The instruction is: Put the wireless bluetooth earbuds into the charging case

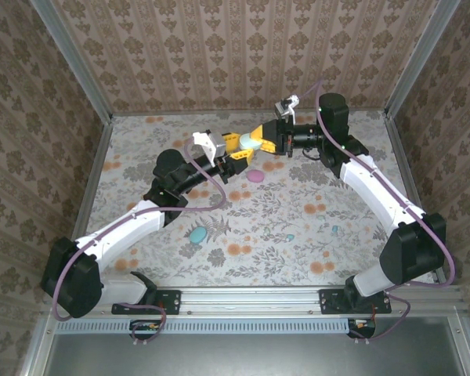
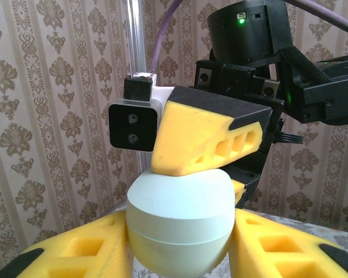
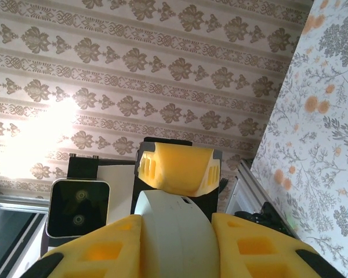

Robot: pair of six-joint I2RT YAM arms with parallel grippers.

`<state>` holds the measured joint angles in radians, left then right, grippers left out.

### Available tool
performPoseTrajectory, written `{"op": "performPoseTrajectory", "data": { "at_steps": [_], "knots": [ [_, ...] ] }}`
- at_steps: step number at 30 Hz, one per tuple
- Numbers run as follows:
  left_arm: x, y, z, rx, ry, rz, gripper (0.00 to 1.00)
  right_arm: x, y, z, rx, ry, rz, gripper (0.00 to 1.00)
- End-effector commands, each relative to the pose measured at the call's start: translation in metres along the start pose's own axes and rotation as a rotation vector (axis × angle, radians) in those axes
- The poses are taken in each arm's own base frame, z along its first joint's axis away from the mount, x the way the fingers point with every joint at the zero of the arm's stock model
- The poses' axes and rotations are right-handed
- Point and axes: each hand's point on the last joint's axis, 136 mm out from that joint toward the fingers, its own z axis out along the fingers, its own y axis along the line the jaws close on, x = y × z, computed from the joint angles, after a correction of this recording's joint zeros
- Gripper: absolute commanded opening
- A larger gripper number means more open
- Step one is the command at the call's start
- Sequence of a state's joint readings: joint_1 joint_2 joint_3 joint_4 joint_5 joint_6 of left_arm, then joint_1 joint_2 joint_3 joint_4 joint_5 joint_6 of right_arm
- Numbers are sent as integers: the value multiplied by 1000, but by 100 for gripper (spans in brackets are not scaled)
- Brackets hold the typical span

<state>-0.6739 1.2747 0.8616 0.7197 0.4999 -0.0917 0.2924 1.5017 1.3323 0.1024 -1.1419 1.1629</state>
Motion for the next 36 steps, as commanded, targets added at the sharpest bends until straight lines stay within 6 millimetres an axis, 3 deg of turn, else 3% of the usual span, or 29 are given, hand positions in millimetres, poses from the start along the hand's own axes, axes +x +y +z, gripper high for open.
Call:
{"op": "performPoseTrajectory", "data": {
  "at_steps": [1, 14, 36],
  "knots": [
    [-18, -4, 0, 13, -29, 19, 46, 2, 21, -7, -42, -17, -48, 19],
    [-19, -6, 4, 33, -32, 3, 55, 1, 18, -7, -50, -37, -31, 17],
    [-23, -4, 10, 39, -44, -18, 56, 4, 25, -3, -71, -24, -55, 19]
  ]
}}
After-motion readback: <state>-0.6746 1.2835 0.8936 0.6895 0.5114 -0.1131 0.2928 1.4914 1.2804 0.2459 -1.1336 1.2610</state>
